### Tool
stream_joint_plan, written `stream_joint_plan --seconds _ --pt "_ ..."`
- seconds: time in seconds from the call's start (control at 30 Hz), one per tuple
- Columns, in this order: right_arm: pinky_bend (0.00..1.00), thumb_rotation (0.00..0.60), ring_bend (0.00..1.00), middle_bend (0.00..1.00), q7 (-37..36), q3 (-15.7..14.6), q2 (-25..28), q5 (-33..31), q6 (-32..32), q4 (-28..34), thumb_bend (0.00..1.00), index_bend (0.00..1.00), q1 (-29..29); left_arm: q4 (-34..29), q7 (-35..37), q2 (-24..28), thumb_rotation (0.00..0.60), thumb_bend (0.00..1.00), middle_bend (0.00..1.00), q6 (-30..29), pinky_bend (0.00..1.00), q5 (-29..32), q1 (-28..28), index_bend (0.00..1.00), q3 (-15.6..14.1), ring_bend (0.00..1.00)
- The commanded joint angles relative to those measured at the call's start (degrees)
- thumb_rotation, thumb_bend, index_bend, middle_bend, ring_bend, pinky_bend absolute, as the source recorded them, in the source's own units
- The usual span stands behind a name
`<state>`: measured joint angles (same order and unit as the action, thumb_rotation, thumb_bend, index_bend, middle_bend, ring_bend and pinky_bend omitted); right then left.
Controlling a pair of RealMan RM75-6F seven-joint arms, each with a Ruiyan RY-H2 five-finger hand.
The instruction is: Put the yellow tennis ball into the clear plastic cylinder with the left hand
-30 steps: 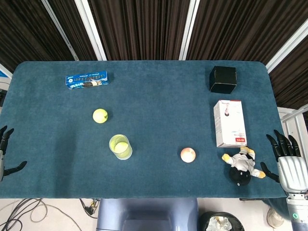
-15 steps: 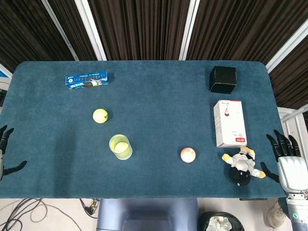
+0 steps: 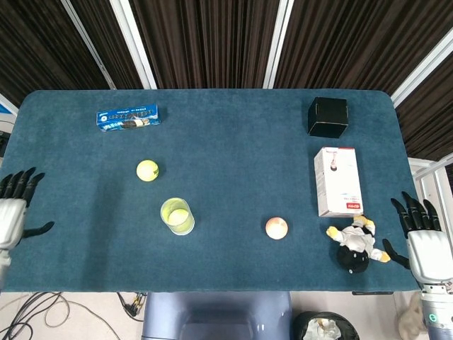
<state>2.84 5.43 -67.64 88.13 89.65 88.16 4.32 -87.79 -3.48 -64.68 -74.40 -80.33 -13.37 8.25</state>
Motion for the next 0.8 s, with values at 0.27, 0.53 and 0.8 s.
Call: stream_joint_plan --seconds 0.27,0.53,0.8 --pt "0.04 0.6 0.11 0.04 2.1 0.0 -0.8 -0.9 -1.0 -0.1 0.35 0.13 0.3 2.9 -8.0 -2.8 0.6 0.0 0.0 17.8 0.0 6.1 -15.3 0.1 5.0 0.0" --pt "0.04 0.6 0.11 0.04 2.6 0.1 -1.1 -1.3 -1.7 -0.4 0.35 0.13 0.6 6.3 -18.4 -8.3 0.6 0.0 0.01 25.5 0.03 17.4 -22.5 0.1 6.4 0.0" --pt "0.04 0.6 0.11 0.04 2.3 0.2 -1.0 -1.6 -1.3 -0.5 0.35 0.13 0.3 15.9 -21.8 -15.5 0.6 0.0 0.02 30.2 0.04 25.1 -28.5 0.1 7.0 0.0"
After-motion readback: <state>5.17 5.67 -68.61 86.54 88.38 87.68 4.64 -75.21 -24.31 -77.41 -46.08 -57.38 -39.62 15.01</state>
